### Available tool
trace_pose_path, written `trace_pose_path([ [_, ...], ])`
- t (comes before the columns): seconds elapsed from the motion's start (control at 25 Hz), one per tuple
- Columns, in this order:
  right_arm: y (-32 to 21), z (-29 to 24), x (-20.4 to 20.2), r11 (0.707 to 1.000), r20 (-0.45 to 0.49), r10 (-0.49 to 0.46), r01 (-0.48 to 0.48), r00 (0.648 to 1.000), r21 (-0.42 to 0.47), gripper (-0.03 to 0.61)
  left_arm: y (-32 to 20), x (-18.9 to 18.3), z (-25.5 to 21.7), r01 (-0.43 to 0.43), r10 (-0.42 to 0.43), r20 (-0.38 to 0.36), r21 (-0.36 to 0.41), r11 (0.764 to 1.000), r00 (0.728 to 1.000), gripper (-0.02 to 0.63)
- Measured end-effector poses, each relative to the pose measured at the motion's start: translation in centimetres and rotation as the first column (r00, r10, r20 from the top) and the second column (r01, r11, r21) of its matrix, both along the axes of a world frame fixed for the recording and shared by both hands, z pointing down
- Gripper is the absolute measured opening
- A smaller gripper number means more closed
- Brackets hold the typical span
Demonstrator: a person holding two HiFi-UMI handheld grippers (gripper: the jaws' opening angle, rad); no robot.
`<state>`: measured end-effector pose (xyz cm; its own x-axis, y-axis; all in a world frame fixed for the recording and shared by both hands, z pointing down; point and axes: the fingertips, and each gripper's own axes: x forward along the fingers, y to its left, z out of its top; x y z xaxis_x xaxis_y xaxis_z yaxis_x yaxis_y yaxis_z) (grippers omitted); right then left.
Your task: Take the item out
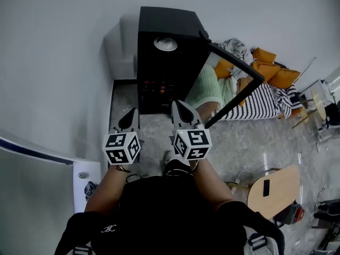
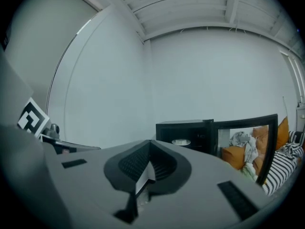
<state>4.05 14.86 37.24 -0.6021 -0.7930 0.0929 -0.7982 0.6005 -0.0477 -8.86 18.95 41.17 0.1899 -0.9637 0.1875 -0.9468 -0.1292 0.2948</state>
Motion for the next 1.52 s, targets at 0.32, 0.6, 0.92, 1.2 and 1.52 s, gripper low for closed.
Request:
trace_pose_path([
  [0.32,-5.0,1.5,0.0,1.0,0.04,0.027,-0.026,0.999,-0.013,0.006,-4.4,-0.2,1.1,-0.007,0.007,0.04,-0.021,1.0,0.999,0.008],
  [0.6,-12.5,1.5,0.4,0.998,0.048,0.06,-0.059,0.997,-0.015,0.006,-10.9,-0.4,1.2,-0.01,0.012,0.056,-0.037,0.999,0.998,0.008],
  [0.92,-21.5,2.1,1.0,0.996,0.046,0.081,-0.079,0.996,-0.039,0.006,-19.2,-0.5,1.7,0.006,-0.003,0.054,-0.057,0.998,0.999,0.008],
  [1.2,-29.7,2.8,1.1,0.993,0.061,0.107,-0.104,0.992,-0.057,0.006,-26.0,-0.8,1.6,0.037,-0.032,0.063,-0.074,0.997,0.997,0.008],
  [1.52,-37.8,6.3,0.8,0.982,0.061,0.124,-0.113,0.99,-0.153,0.006,-32.8,-0.3,3.0,0.056,-0.049,0.065,-0.113,0.992,0.997,0.008],
])
